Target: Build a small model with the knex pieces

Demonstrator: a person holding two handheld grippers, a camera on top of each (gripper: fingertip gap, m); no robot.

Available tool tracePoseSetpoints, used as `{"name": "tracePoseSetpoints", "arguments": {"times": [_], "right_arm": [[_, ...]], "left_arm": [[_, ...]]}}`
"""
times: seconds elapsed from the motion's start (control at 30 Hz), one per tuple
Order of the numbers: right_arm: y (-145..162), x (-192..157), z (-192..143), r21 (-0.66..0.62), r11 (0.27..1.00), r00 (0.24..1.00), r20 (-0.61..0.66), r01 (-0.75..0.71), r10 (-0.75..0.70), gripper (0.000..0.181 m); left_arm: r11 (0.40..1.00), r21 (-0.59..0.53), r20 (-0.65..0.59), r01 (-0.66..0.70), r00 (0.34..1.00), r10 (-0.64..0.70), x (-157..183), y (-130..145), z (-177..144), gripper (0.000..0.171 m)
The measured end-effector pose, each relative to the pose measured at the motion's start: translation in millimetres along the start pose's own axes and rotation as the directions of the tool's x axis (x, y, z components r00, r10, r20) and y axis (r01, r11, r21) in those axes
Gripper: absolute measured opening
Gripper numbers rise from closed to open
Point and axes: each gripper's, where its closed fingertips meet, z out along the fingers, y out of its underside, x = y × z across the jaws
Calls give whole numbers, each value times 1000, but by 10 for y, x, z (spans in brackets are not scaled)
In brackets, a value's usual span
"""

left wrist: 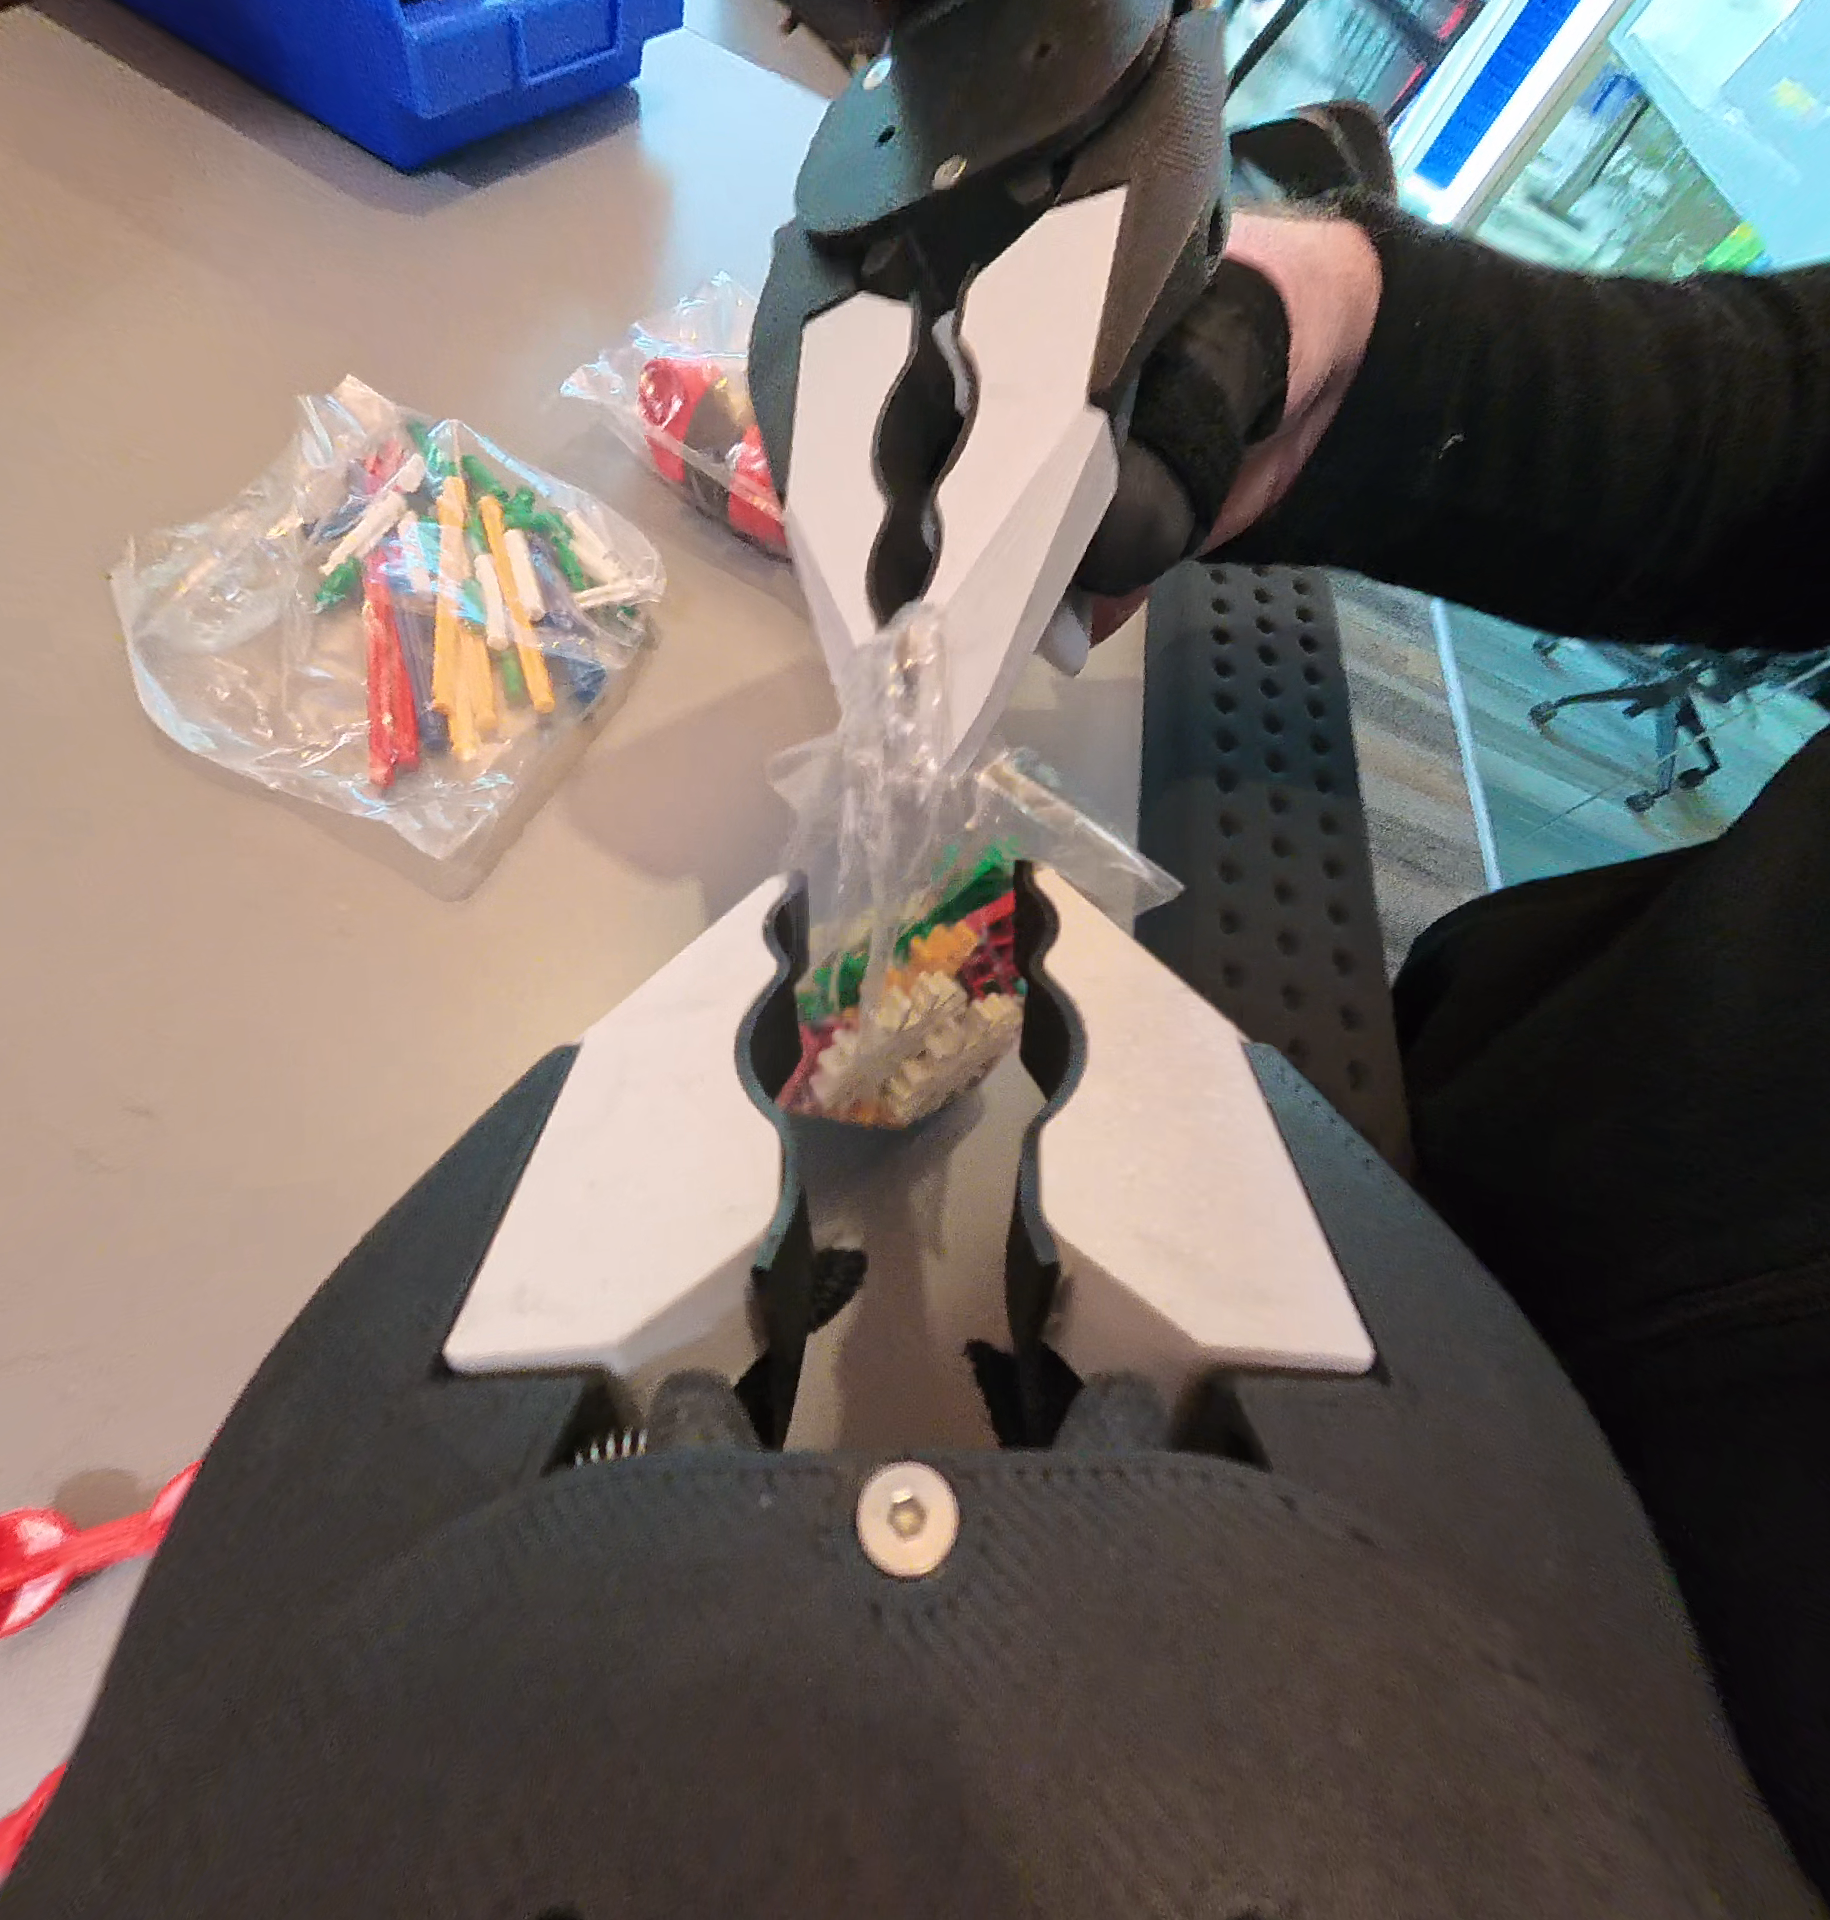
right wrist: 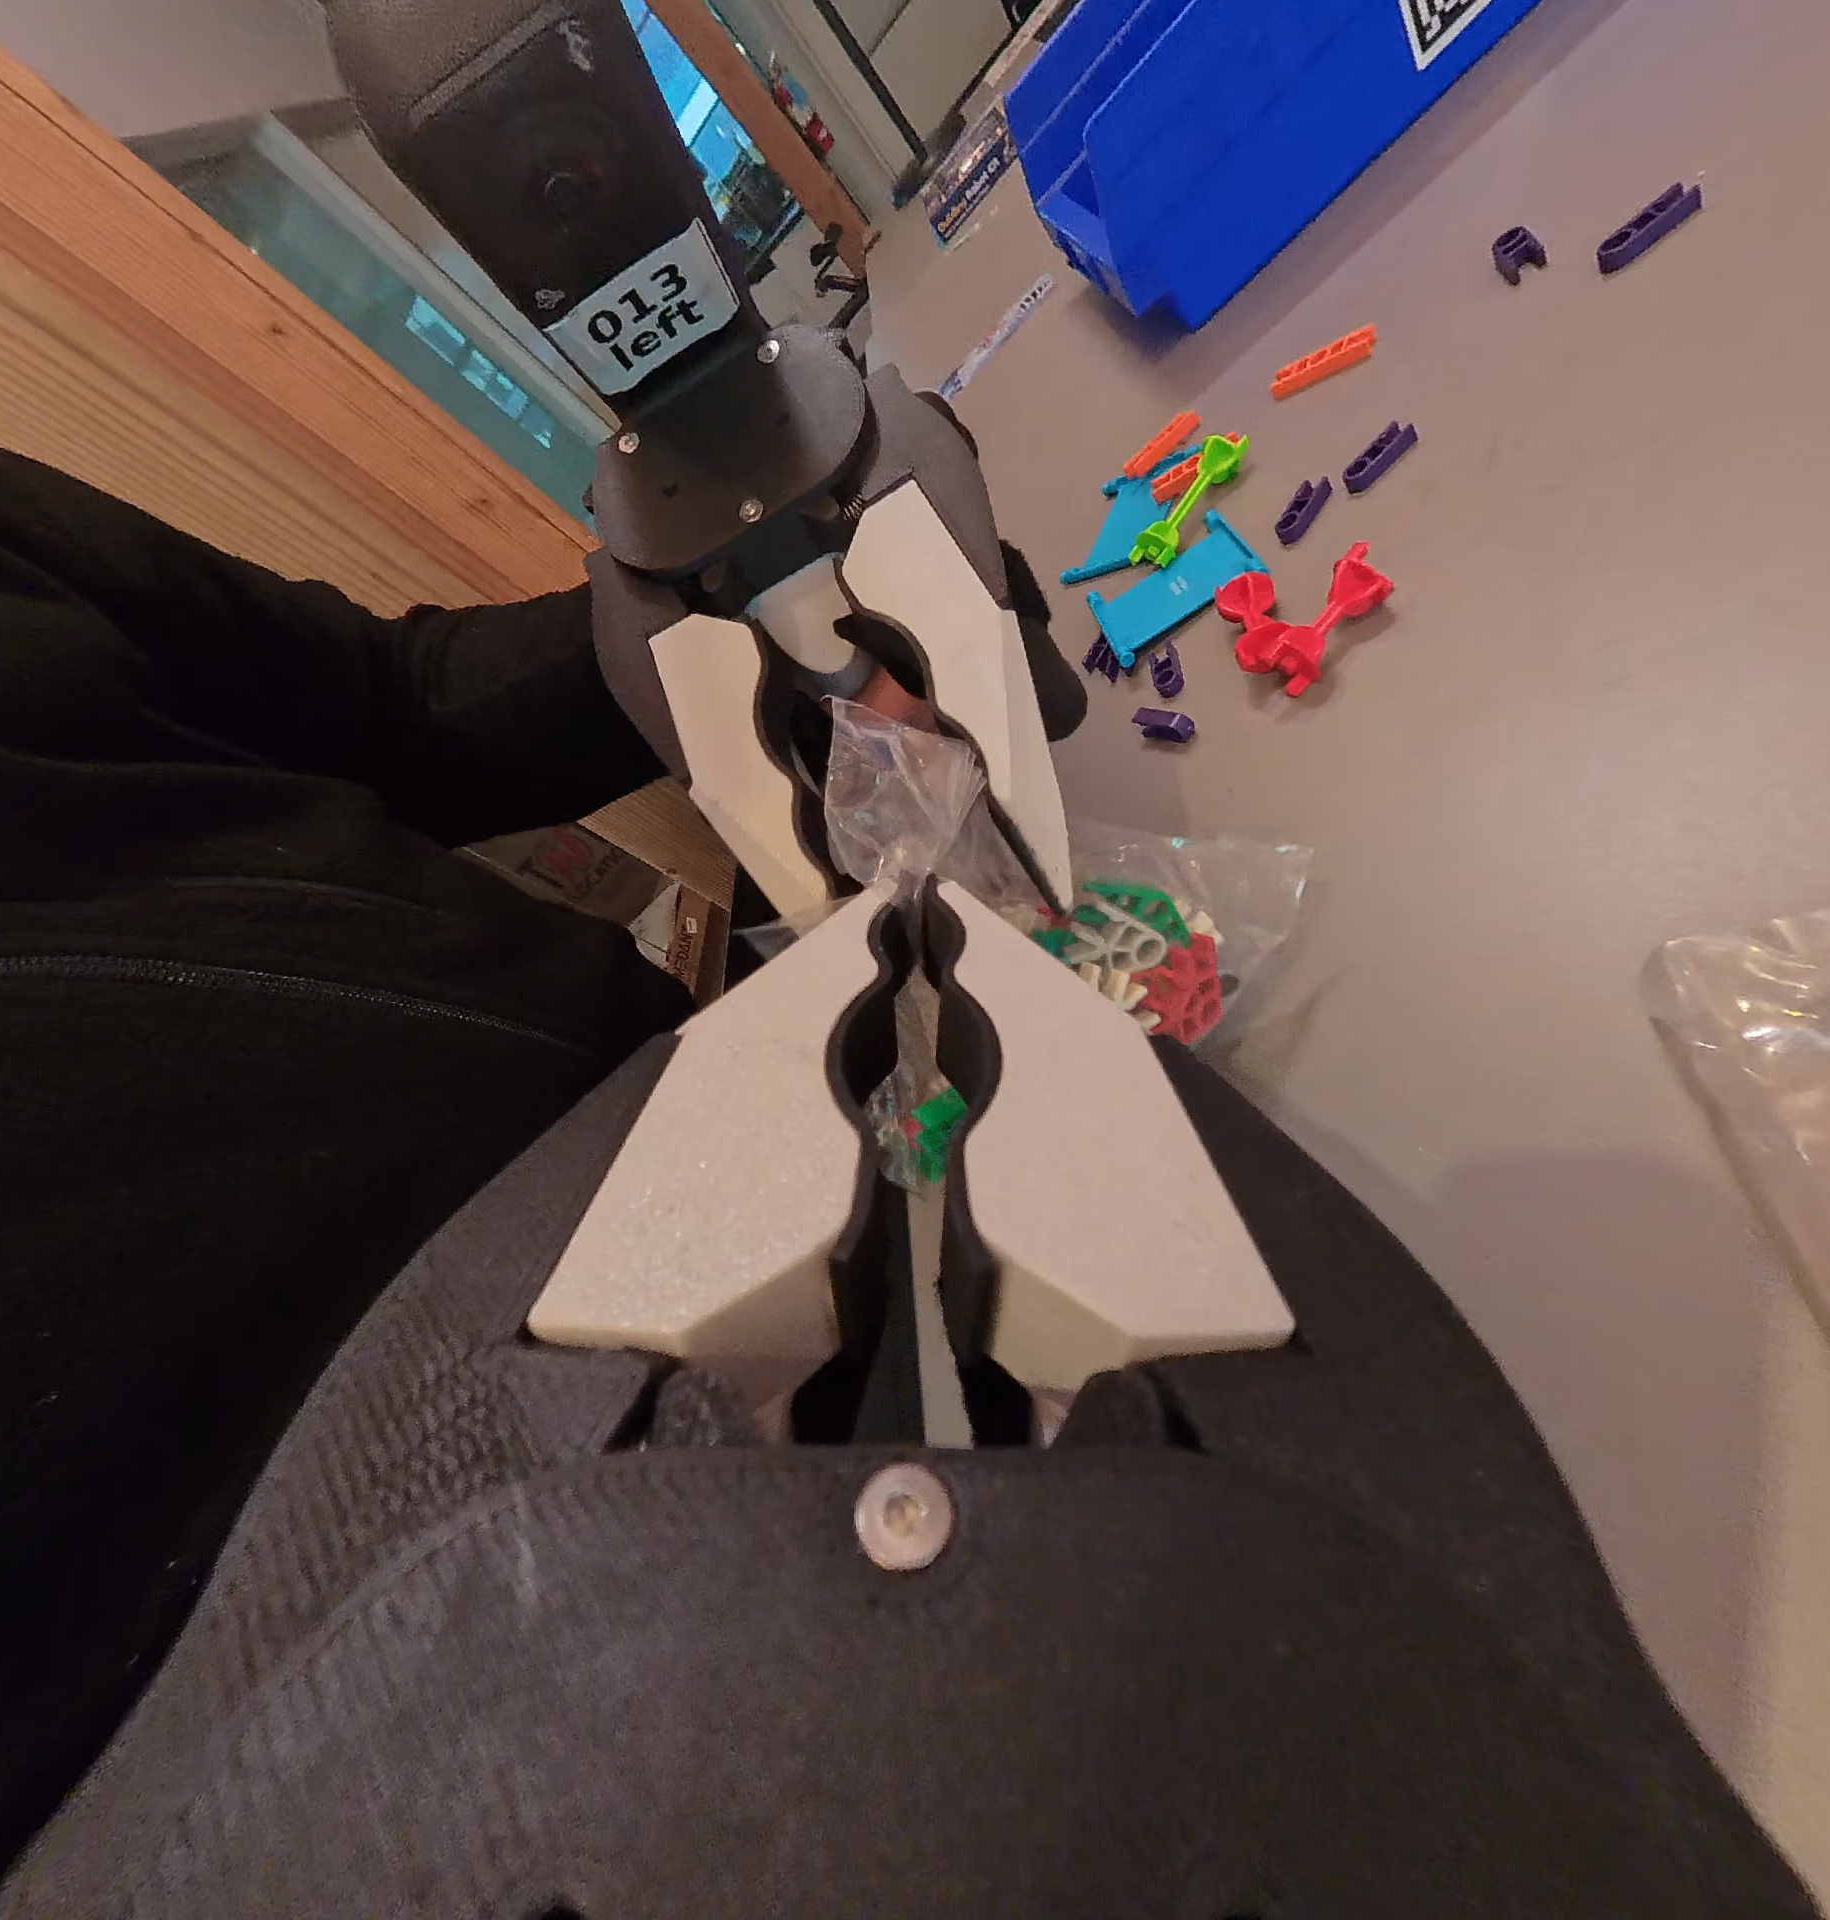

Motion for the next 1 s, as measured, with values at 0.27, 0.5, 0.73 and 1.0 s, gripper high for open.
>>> {"name": "tracePoseSetpoints", "arguments": {"times": [0.27, 0.5, 0.73, 1.0], "right_arm": [[-29, -65, -44, 22, 1000, 998, 62, -10, 8, 0], [-1, -122, -166, -19, 999, 996, 85, 34, -32, 0], [-93, -6, -345, -18, 996, 995, -39, 88, -88, 20], [-151, -290, -304, -118, 916, 880, -254, 382, -400, 20]], "left_arm": [[997, 74, -61, 27, 998, -22, 69, -143, 46, 1], [997, 65, -139, 38, 990, -29, 167, -167, 17, 0], [986, 112, -176, 125, 979, -104, 153, -244, -30, 0], [974, 133, -134, 183, 977, -165, 100, -314, -19, 0]]}}
